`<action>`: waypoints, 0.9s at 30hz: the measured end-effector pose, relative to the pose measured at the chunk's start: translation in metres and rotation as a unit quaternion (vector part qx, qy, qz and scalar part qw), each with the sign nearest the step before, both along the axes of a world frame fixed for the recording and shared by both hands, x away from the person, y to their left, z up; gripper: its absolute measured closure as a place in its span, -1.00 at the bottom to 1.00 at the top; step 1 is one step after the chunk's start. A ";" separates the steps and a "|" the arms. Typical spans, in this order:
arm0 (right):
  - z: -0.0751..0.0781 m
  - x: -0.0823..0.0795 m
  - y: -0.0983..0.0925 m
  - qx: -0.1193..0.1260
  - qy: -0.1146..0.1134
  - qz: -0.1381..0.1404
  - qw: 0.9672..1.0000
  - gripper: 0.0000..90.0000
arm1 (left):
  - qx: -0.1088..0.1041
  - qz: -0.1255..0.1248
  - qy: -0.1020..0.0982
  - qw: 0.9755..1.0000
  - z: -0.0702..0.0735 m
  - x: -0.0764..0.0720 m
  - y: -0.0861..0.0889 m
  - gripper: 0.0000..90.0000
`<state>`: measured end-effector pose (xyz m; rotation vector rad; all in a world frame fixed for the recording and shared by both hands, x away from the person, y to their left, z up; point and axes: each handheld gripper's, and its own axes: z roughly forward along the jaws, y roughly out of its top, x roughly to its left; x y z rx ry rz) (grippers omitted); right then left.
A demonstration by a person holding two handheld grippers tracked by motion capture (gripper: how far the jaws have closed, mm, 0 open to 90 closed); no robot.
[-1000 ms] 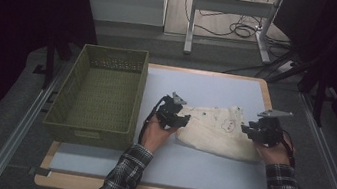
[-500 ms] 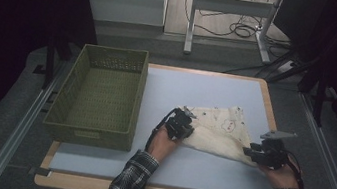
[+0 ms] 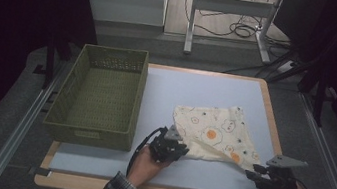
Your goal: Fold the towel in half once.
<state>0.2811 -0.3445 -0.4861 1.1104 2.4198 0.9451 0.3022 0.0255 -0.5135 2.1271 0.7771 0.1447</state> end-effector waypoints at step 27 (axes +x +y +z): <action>-0.013 0.022 -0.031 -0.012 0.008 -0.058 0.998 0.12 | 0.032 0.072 -0.011 0.997 -0.009 0.012 -0.003 -0.42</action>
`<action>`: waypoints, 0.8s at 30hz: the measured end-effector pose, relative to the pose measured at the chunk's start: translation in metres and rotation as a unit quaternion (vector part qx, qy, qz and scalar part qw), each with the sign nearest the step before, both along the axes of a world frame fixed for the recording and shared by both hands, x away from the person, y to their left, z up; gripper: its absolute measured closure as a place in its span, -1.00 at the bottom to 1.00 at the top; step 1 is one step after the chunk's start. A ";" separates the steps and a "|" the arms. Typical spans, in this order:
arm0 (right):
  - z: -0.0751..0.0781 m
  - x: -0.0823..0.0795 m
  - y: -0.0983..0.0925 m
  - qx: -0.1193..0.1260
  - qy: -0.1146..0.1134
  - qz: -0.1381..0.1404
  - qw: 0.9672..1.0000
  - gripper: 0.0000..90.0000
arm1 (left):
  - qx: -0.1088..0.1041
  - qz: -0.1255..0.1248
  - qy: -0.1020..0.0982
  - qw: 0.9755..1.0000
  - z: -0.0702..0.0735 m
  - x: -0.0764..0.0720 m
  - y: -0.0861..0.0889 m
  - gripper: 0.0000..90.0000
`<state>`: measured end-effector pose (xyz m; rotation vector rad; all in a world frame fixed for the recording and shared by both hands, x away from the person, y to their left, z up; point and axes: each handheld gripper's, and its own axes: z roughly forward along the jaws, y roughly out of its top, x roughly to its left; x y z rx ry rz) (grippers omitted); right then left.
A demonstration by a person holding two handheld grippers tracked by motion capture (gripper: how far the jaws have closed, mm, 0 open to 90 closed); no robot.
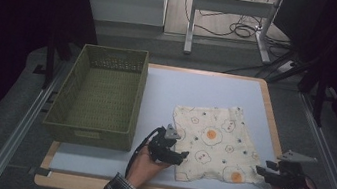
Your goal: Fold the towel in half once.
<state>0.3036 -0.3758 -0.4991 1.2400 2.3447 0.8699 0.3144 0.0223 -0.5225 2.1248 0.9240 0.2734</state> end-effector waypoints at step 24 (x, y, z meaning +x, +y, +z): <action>-0.008 -0.053 0.016 0.019 0.033 0.045 0.998 0.85 | 0.036 -0.060 0.020 0.997 -0.005 -0.039 0.006 0.95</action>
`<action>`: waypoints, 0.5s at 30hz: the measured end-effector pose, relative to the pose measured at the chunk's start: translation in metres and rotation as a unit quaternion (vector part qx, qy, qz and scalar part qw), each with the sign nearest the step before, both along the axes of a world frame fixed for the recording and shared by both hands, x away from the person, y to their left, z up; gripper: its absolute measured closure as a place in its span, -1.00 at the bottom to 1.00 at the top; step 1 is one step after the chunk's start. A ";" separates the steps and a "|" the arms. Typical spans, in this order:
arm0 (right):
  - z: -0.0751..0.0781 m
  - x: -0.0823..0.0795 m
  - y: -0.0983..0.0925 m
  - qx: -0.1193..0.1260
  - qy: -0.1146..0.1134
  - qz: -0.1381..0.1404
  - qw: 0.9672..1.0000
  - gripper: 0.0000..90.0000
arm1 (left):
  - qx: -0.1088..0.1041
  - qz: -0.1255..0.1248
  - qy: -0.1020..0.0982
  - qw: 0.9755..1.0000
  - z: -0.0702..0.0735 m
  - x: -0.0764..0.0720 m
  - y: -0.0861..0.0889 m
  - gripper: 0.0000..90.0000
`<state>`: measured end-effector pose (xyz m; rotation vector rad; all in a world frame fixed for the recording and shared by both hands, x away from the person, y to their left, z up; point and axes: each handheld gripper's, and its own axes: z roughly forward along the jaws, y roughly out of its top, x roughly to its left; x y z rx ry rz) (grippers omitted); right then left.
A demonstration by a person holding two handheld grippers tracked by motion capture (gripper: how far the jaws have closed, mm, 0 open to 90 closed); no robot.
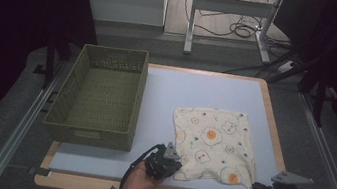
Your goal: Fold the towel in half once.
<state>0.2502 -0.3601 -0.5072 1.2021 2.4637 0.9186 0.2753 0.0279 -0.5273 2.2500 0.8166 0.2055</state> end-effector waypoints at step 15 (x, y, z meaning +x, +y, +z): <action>0.017 0.046 0.002 0.025 -0.036 -0.016 0.999 0.27 | -0.039 0.086 -0.012 0.996 0.007 0.050 0.013 -0.04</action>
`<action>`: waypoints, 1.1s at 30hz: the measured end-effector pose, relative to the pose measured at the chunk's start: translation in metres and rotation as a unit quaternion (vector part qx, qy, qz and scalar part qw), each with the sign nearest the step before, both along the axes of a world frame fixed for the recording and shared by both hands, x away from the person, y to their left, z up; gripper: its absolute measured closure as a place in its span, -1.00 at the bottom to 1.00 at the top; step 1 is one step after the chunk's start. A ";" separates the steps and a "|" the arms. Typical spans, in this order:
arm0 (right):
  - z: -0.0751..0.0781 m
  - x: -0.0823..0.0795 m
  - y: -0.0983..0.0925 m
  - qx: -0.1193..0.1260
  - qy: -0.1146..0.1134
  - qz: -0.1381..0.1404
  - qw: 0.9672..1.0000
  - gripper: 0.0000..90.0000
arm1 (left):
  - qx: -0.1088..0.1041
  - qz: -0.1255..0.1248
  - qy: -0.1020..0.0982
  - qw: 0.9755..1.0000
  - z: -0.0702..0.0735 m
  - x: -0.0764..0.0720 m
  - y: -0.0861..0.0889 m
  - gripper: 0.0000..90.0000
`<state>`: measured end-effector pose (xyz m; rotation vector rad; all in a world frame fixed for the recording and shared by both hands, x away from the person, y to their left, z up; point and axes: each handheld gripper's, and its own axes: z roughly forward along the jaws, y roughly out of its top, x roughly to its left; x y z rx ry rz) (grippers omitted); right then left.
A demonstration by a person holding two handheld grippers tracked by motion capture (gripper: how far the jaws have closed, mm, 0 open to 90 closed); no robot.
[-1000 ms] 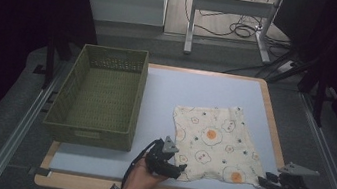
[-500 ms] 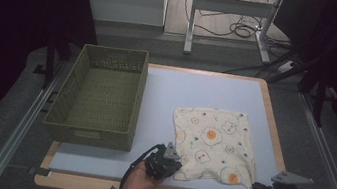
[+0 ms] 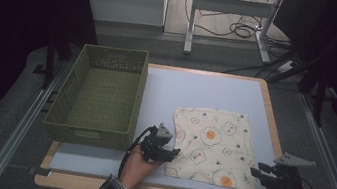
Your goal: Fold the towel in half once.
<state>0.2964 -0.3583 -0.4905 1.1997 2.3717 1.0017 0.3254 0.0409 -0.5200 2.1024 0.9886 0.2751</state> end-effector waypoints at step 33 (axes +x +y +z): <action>-0.018 0.171 0.013 -0.002 -0.031 -0.069 0.997 0.39 | 0.018 0.105 -0.029 0.994 -0.012 0.125 -0.005 0.01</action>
